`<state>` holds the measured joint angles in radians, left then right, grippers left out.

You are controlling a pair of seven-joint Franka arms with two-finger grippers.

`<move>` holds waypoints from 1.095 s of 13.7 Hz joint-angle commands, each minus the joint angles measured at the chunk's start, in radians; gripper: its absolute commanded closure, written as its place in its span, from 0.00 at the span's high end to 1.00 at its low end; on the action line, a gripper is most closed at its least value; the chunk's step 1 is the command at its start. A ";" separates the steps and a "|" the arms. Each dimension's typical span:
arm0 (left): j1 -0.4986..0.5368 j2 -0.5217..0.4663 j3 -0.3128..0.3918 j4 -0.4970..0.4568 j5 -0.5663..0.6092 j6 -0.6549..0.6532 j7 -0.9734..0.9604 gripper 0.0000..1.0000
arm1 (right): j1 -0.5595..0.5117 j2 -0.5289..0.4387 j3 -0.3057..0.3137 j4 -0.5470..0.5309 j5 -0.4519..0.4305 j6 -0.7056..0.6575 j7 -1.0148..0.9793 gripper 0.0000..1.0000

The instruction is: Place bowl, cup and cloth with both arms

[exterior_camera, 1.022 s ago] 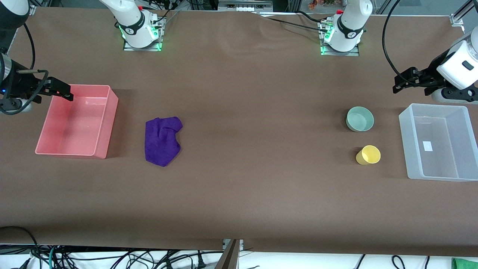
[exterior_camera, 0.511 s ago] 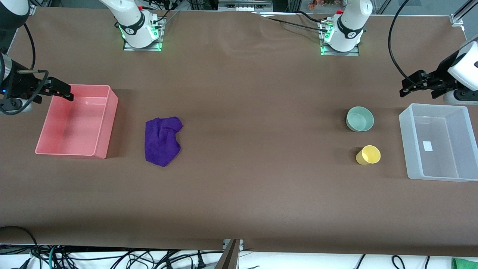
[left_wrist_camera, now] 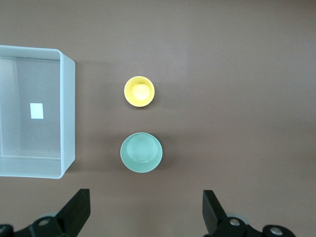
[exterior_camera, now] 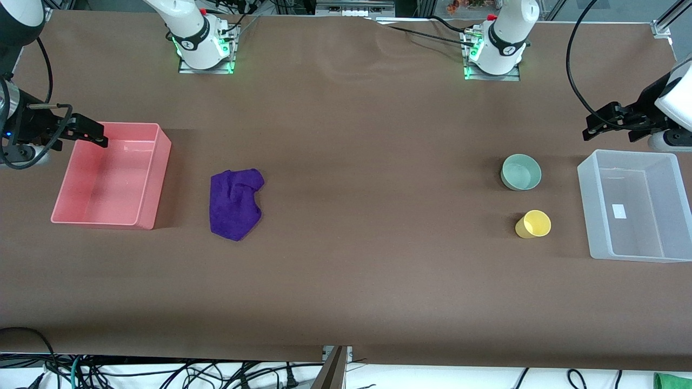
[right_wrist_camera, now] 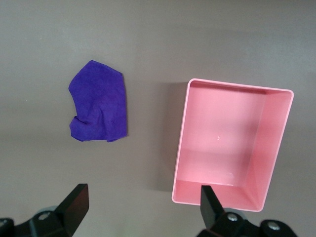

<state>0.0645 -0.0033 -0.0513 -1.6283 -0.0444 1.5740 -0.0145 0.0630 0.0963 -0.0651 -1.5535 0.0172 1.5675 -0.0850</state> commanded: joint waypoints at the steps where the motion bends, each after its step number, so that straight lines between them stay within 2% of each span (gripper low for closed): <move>1: 0.008 -0.004 -0.007 -0.007 0.003 -0.005 0.008 1.00 | -0.006 0.011 -0.001 0.032 0.018 -0.021 -0.012 1.00; 9: 0.006 0.006 -0.012 -0.008 0.003 -0.022 0.011 1.00 | -0.006 0.011 -0.001 0.032 0.017 -0.020 -0.012 1.00; 11: 0.008 0.019 -0.012 -0.014 0.003 -0.075 0.013 1.00 | -0.008 0.013 -0.001 0.032 0.017 -0.020 -0.012 1.00; 15: 0.009 0.093 -0.012 -0.018 0.014 -0.075 0.013 1.00 | -0.008 0.013 -0.001 0.032 0.017 -0.020 -0.012 1.00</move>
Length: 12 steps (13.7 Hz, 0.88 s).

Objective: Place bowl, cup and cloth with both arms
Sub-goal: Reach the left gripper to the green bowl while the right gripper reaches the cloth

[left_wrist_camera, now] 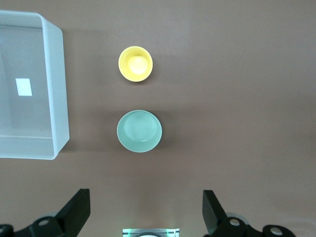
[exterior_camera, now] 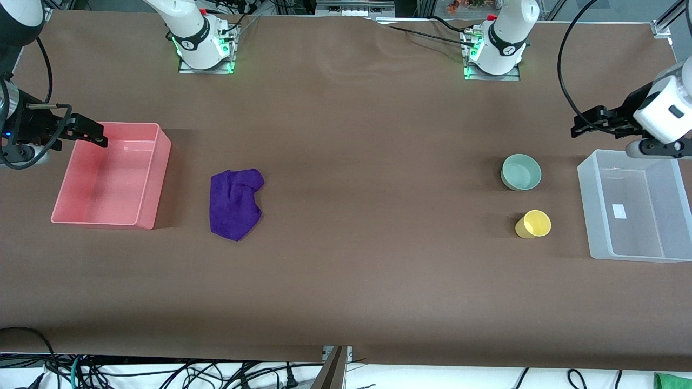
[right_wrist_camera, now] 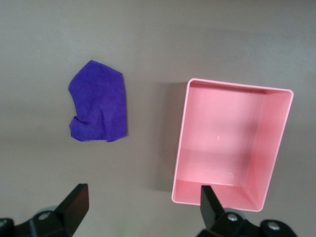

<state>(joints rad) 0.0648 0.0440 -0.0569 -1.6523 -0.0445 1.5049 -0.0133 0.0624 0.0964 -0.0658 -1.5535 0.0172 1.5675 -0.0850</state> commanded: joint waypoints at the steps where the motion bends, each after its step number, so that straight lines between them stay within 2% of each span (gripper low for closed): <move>1: 0.013 0.074 -0.003 0.008 0.015 0.017 0.012 1.00 | -0.007 0.012 0.000 0.032 0.017 -0.020 -0.012 1.00; 3: 0.032 0.123 -0.001 -0.004 0.018 0.047 0.032 1.00 | -0.007 0.012 0.000 0.032 0.017 -0.021 -0.012 1.00; 4: 0.049 0.135 -0.001 -0.044 0.018 0.057 0.080 1.00 | -0.007 0.012 0.000 0.032 0.017 -0.021 -0.012 1.00; 8: 0.079 0.076 -0.007 -0.360 0.017 0.332 0.182 1.00 | -0.007 0.012 0.000 0.032 0.017 -0.015 -0.013 1.00; 12: 0.150 0.097 -0.007 -0.539 0.002 0.608 0.395 1.00 | 0.000 0.037 0.001 0.032 0.012 -0.009 -0.012 1.00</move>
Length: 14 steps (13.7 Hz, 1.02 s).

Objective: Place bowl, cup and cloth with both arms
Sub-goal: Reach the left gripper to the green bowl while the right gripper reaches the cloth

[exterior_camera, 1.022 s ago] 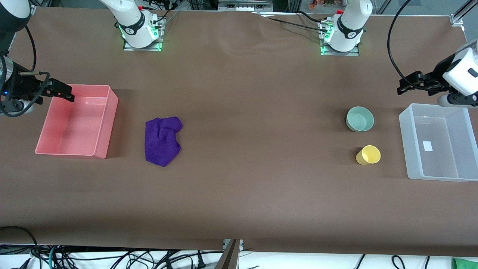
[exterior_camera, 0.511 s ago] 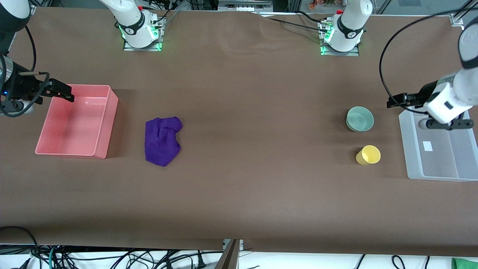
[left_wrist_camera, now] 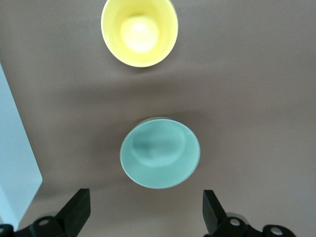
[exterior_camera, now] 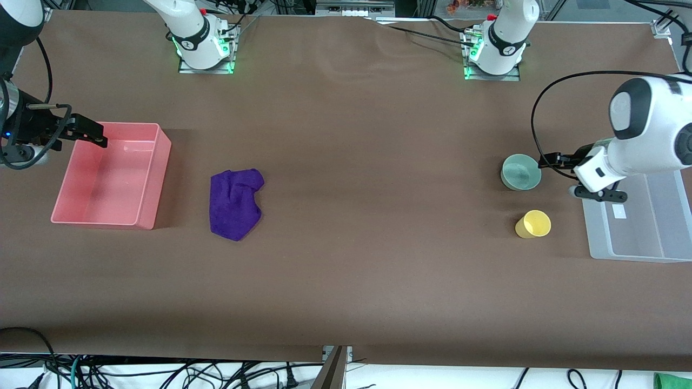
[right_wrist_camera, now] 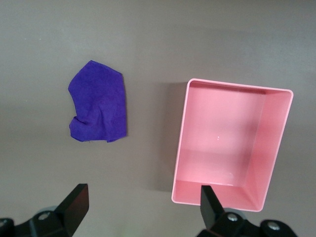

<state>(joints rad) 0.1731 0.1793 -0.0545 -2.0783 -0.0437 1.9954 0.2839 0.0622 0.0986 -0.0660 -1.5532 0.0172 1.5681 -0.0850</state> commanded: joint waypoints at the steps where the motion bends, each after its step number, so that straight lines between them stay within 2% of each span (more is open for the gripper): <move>1: 0.049 -0.026 -0.010 -0.155 0.001 0.200 0.106 1.00 | 0.010 0.059 0.008 0.030 -0.002 -0.003 -0.012 1.00; 2: 0.052 -0.003 -0.011 -0.186 0.001 0.273 0.106 1.00 | 0.034 0.087 0.011 0.030 -0.032 -0.005 -0.012 1.00; 4: 0.052 0.046 -0.011 -0.207 -0.002 0.321 0.106 1.00 | 0.100 0.121 0.014 0.027 -0.112 0.004 -0.006 1.00; 6: 0.052 0.089 -0.011 -0.206 -0.004 0.347 0.106 0.95 | 0.113 0.147 0.024 -0.001 -0.106 0.064 0.005 1.00; 7: 0.052 0.119 -0.011 -0.207 -0.004 0.383 0.106 0.86 | 0.111 0.157 0.038 -0.048 -0.077 0.135 0.011 1.00; 10: 0.052 0.154 -0.011 -0.200 -0.004 0.392 0.106 0.40 | 0.076 0.176 0.129 -0.207 -0.034 0.419 0.127 1.00; 12: 0.051 0.160 -0.011 -0.195 -0.002 0.385 0.107 0.00 | 0.079 0.245 0.152 -0.249 -0.037 0.532 0.226 1.00; 14: 0.042 0.161 -0.011 -0.194 -0.002 0.384 0.106 0.00 | 0.090 0.306 0.169 -0.251 -0.037 0.593 0.266 1.00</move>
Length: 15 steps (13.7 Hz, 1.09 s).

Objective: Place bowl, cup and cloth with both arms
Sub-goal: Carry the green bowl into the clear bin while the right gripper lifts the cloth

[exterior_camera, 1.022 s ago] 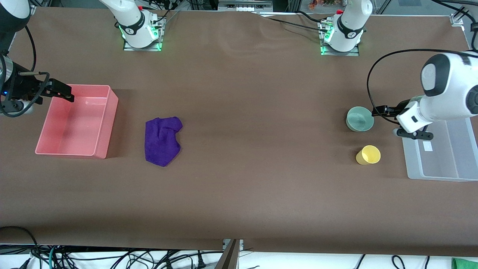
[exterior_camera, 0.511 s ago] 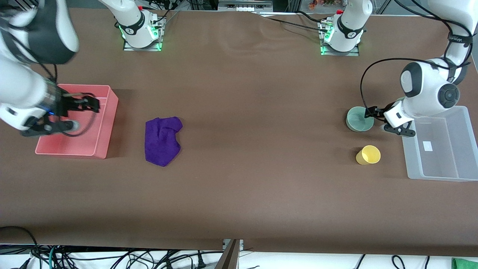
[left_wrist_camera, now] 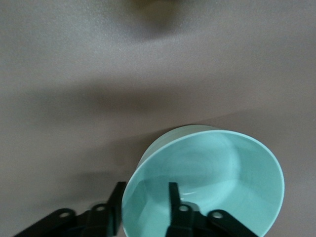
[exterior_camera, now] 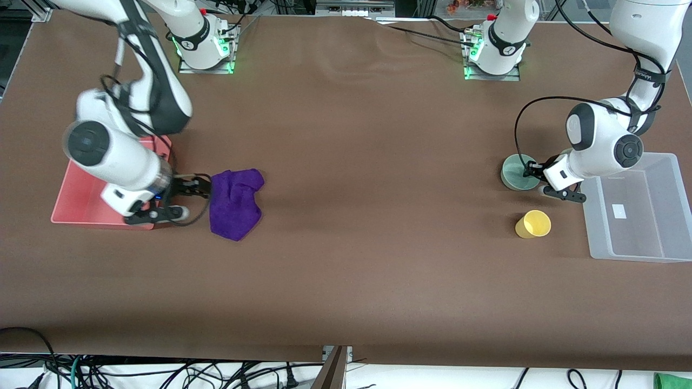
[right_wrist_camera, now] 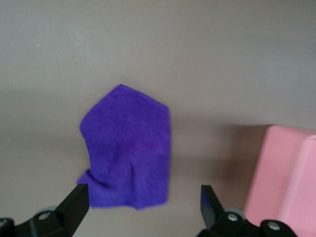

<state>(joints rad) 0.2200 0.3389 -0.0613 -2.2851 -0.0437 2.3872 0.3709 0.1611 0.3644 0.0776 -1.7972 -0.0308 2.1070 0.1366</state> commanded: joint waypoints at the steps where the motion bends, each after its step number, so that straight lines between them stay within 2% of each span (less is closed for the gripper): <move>1: -0.008 0.000 -0.006 0.019 0.004 -0.013 0.017 0.00 | 0.001 0.069 0.025 -0.008 0.011 0.076 0.066 1.00; 3: -0.008 -0.004 -0.006 0.064 0.010 -0.098 0.019 0.00 | 0.011 0.126 0.027 -0.010 0.011 0.125 0.107 1.00; 5: -0.008 -0.009 -0.012 0.174 0.010 -0.295 0.017 0.00 | 0.037 0.162 0.027 -0.046 0.011 0.204 0.124 1.00; 7: -0.008 -0.014 -0.015 0.324 0.010 -0.495 0.016 0.00 | 0.046 0.180 0.027 -0.106 0.008 0.318 0.165 1.00; 10: 0.007 0.002 -0.005 0.581 0.024 -0.776 0.017 0.00 | 0.057 0.203 0.027 -0.128 0.009 0.355 0.167 1.00; 11: 0.025 0.018 0.000 0.673 0.066 -0.821 0.019 0.00 | 0.060 0.209 0.027 -0.139 0.008 0.364 0.167 0.76; 12: 0.047 0.044 0.000 0.762 0.102 -0.838 0.020 0.00 | 0.060 0.211 0.027 -0.148 0.008 0.372 0.167 0.20; 13: 0.061 0.073 0.001 0.829 0.126 -0.839 0.061 0.00 | 0.060 0.211 0.027 -0.148 0.009 0.367 0.167 0.00; 15: 0.119 0.155 0.014 0.930 0.213 -0.836 0.210 0.00 | 0.060 0.212 0.027 -0.146 0.011 0.364 0.166 0.00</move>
<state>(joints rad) 0.2885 0.3639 -0.0515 -1.5062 0.1023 1.5843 0.4606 0.2176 0.5863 0.1026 -1.9261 -0.0307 2.4570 0.2932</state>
